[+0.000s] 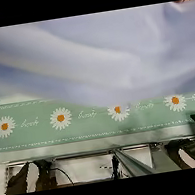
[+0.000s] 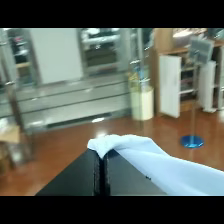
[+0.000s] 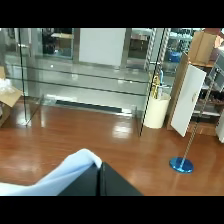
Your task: Fold the shirts.
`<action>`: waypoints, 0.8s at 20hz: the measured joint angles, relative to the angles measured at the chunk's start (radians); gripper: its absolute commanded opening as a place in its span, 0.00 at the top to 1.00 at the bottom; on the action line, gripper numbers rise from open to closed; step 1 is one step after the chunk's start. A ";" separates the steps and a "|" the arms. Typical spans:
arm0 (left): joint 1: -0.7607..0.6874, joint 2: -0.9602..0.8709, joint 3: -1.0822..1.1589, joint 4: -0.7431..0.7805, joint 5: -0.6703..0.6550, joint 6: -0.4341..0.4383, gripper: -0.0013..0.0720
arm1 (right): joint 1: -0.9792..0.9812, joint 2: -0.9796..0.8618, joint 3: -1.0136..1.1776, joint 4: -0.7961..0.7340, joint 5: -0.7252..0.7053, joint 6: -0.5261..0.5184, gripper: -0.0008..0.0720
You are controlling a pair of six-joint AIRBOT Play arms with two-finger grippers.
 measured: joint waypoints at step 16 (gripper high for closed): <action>-0.051 -0.085 -0.689 0.071 -0.372 -0.038 0.95 | 0.000 -0.563 -0.031 -0.054 0.344 -0.113 0.95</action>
